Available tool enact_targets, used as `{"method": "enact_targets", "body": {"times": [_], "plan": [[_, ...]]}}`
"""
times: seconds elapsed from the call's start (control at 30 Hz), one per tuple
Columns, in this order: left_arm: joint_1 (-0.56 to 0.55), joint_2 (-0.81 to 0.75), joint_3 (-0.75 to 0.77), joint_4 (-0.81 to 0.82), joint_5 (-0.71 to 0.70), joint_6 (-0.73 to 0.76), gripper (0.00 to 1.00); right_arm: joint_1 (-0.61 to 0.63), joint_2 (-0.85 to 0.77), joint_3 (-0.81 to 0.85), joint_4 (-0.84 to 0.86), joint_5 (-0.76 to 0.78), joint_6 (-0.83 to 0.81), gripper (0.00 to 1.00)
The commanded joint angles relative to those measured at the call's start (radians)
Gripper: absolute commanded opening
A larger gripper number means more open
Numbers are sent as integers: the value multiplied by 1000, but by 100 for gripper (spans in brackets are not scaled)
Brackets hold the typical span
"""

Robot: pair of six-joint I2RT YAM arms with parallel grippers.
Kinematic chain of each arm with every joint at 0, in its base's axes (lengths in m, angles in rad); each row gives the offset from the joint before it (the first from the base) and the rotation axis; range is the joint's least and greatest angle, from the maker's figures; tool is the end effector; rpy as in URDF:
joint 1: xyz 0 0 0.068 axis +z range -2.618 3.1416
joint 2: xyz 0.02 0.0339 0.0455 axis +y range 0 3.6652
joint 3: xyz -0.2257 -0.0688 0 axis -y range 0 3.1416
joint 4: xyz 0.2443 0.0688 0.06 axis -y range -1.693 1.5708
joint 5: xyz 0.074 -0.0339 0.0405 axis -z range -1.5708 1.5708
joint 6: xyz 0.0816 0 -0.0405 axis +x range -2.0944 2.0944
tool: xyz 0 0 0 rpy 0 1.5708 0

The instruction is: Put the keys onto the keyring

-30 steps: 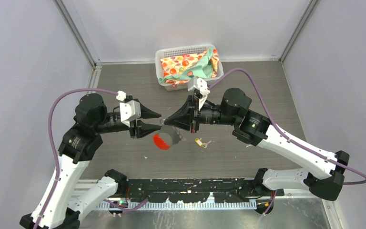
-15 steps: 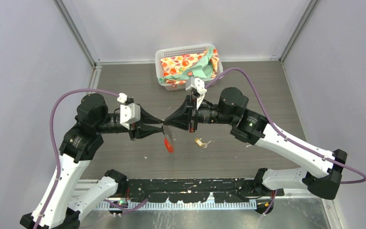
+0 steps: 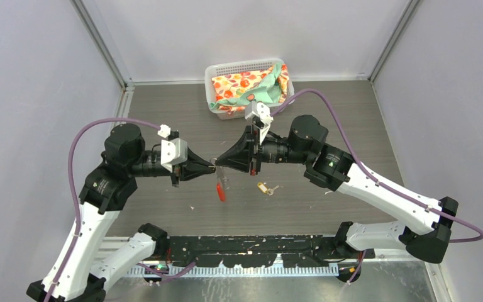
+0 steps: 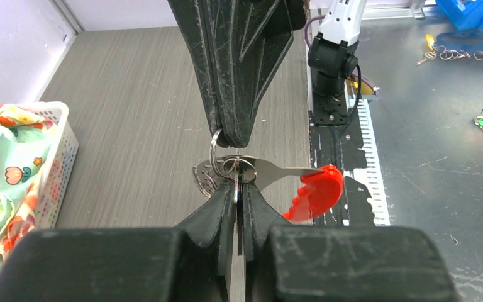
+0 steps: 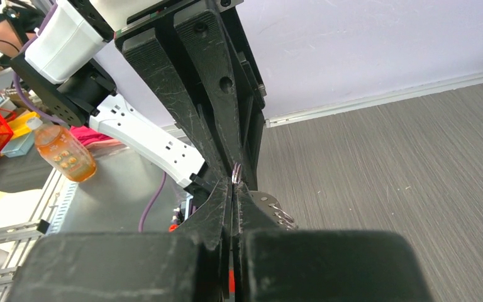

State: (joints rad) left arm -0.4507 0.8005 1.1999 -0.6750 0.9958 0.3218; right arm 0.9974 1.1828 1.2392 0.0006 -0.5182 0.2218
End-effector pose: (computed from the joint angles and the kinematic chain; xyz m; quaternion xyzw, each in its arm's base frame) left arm 0.1308 -0.1394 0.3936 0.5309 0.5405 -0.4142 0.5044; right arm 0.1395 0.2906 0.4044 -0.4234 0.5440 0.5466 0.4754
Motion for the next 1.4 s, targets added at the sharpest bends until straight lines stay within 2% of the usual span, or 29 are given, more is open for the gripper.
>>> {"method": "enact_targets", "body": {"times": [0.0,0.07,0.33,0.7,1.37], "plan": [[-3,-27,-12,-3,-3,27,3,-2,-38,24,79,1,14,1],[-3,-38,-11,-1,-17,37,1,-2,-38,23,77,1,13,1],[-3,-72,7,79,-58,32,1,-2,-30,11,67,-4,15,1],[-3,-80,15,128,-44,8,1,-2,-12,29,43,-8,13,1],[-3,-115,12,206,-103,-28,0,-4,-7,12,-21,-2,-22,1]]}}
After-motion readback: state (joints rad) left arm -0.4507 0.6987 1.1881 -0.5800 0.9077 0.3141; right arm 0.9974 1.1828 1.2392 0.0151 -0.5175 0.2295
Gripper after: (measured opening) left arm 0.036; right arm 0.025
